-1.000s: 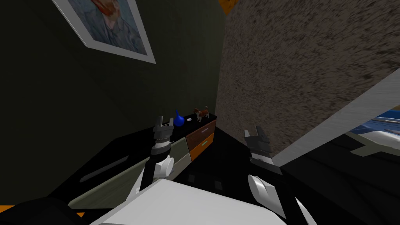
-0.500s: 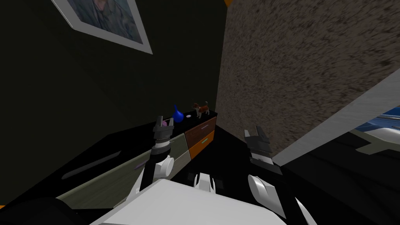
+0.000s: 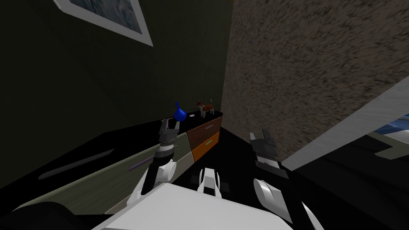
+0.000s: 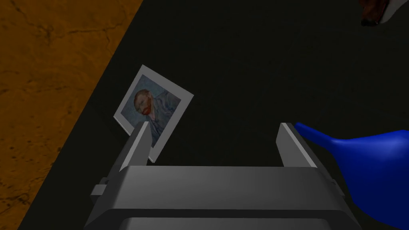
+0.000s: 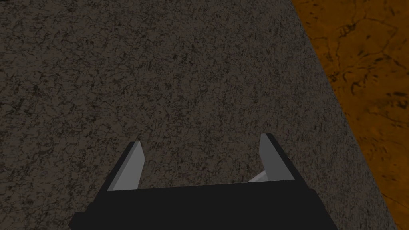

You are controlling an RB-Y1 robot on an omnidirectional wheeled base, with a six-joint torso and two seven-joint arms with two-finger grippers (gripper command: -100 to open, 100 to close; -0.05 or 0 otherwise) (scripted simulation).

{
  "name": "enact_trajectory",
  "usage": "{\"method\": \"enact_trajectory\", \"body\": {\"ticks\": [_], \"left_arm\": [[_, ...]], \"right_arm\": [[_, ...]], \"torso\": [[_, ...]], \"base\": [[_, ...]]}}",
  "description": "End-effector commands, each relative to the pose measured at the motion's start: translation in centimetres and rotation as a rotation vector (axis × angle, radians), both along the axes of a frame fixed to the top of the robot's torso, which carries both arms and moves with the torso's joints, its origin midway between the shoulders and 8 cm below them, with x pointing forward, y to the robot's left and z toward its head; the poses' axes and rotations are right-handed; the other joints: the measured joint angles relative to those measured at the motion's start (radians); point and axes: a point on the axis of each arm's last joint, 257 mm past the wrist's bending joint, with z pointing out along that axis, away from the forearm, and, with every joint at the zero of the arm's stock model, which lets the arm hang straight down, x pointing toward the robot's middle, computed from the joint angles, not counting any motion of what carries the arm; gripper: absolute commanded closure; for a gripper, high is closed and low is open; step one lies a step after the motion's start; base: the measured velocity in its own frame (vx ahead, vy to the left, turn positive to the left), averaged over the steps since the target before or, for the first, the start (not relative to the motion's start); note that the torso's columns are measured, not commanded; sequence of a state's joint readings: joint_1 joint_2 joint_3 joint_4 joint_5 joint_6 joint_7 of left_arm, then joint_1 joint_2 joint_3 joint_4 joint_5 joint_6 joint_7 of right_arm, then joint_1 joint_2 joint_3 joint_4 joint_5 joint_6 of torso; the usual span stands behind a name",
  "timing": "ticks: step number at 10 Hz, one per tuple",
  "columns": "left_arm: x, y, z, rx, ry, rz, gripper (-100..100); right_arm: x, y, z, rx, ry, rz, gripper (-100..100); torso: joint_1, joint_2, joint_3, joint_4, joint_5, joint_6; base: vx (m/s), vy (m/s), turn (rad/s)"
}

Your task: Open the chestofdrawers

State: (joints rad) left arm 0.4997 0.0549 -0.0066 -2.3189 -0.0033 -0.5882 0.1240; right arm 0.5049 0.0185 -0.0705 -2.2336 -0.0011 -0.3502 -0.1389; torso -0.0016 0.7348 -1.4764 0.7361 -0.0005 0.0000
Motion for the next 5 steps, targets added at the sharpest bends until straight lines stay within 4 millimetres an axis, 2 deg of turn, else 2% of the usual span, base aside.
{"method": "enact_trajectory", "body": {"ticks": [1, 5], "left_arm": [[1.0, 0.2, -1.6, 0.033, 0.05, -0.019, -100], [3.0, 1.7, -5.0, 0.035, 0.143, -0.02, -100]], "right_arm": [[0.0, 0.0, 0.0, 0.0, 0.0, 0.0, 0], [0.0, 0.0, 0.0, 0.0, 0.0, 0.0, 0]], "torso": [[0.0, 0.001, 0.0, 0.001, 0.0, 0.0], [0.002, 0.003, 0.0, 0.002, 0.001, 0.0]], "base": [[0.07, -0.097, 0.045], [0.086, -0.101, 0.059]]}}
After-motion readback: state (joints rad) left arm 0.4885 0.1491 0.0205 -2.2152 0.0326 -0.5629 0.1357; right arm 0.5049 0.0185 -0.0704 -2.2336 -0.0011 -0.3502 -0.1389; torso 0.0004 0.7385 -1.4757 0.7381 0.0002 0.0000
